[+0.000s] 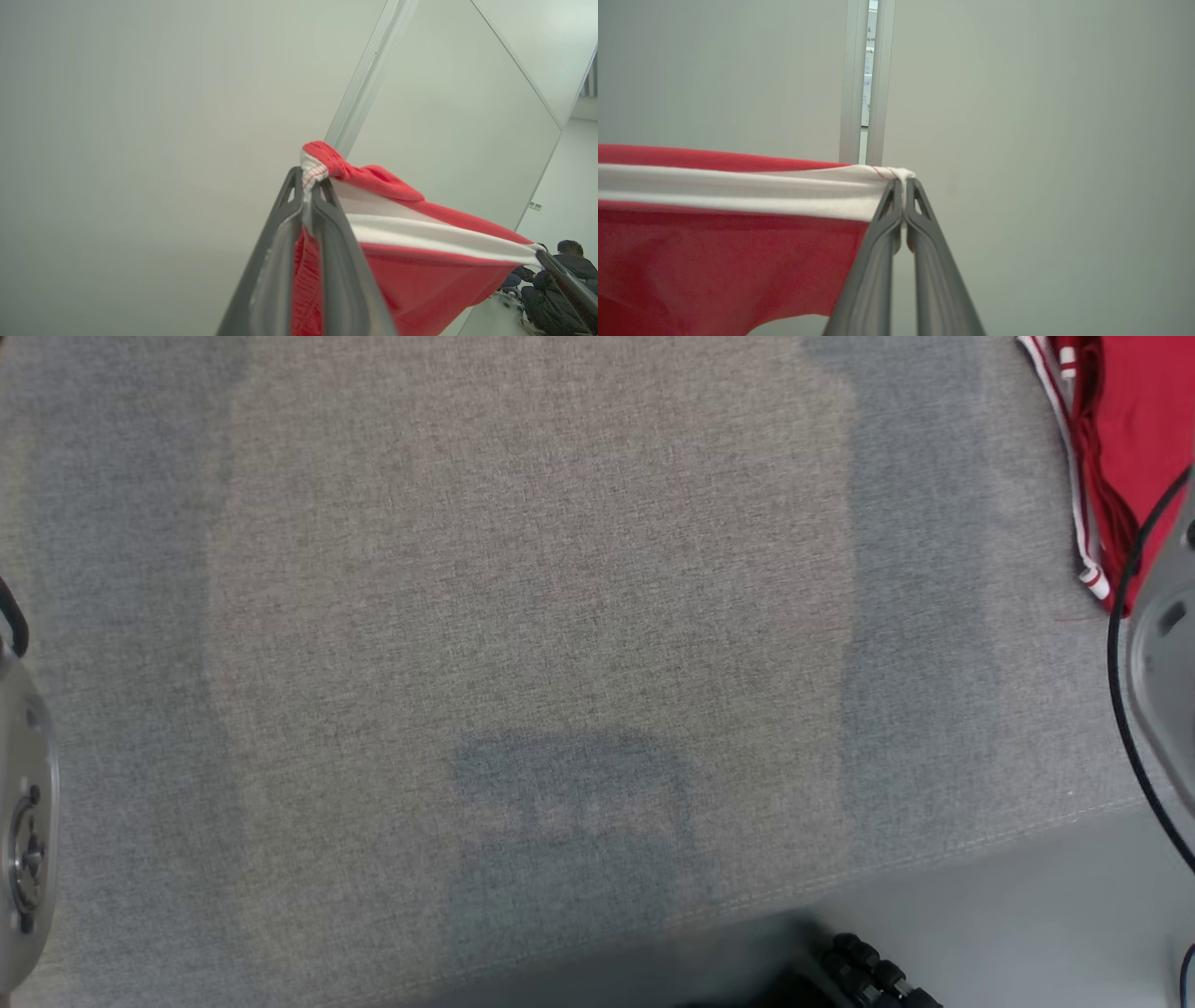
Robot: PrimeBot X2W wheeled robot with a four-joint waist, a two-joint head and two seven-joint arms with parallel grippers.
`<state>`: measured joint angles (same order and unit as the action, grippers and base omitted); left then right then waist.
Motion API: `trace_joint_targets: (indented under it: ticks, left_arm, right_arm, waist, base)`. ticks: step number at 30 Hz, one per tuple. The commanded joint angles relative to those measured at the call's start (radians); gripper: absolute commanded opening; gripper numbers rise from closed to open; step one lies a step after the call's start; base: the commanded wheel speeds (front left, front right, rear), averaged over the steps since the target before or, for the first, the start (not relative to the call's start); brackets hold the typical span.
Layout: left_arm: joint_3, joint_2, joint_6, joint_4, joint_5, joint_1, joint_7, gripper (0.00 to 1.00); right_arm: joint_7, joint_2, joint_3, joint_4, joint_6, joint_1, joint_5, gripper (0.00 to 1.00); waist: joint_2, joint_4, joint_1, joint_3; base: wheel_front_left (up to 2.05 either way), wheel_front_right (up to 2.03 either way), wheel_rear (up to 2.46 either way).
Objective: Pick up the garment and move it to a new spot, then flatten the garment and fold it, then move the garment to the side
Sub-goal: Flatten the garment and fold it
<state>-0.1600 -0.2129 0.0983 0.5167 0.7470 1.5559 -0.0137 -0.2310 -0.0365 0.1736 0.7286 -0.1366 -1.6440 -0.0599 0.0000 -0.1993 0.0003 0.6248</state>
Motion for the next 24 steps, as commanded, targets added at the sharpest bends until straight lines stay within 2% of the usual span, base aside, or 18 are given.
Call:
trace_joint_targets:
  ticks: [1,6,11,14,19,24]
  left_arm:
    - [0.020,-0.026,-0.002,0.002,-0.007,0.019,-0.029,0.00]
    - [-0.006,-0.010,0.018,0.036,0.007,-0.050,-0.086,0.00]
    - [-0.055,-0.001,0.026,0.071,0.010,-0.207,-0.100,0.00]
    - [-0.052,0.019,0.027,0.086,0.040,-0.292,-0.102,0.00]
    - [-0.031,0.046,0.010,0.093,0.090,-0.477,-0.131,0.00]
    - [-0.033,0.068,-0.018,0.070,0.108,-0.649,-0.134,0.00]
  right_arm:
    - [-0.010,-0.026,0.032,0.009,0.011,-0.015,-0.006,0.00]
    - [-0.026,-0.023,-0.001,0.077,0.010,0.004,-0.065,0.00]
    - [0.000,-0.022,-0.059,0.154,0.008,0.080,-0.058,0.00]
    - [0.022,-0.021,-0.098,0.182,0.008,0.125,-0.041,0.00]
    - [0.106,-0.051,-0.216,0.195,0.008,0.243,0.072,0.00]
    - [0.261,-0.112,-0.307,0.136,0.008,0.400,0.226,0.00]
  waist:
    - [0.0000,0.005,-0.0003,0.040]
    - [0.0000,0.028,-0.0003,0.051]
    - [0.0000,0.056,-0.0003,0.022]
    - [0.0000,0.068,-0.0003,0.002]
    - [0.0000,0.096,-0.0003,-0.068]
    - [0.0000,0.111,-0.0003,-0.155]
  base:
    - [0.00,0.00,0.00]
    - [0.00,0.00,0.00]
    - [0.00,0.00,0.00]
    - [0.00,0.00,0.00]
    - [0.00,0.00,0.00]
    - [0.00,0.00,0.00]
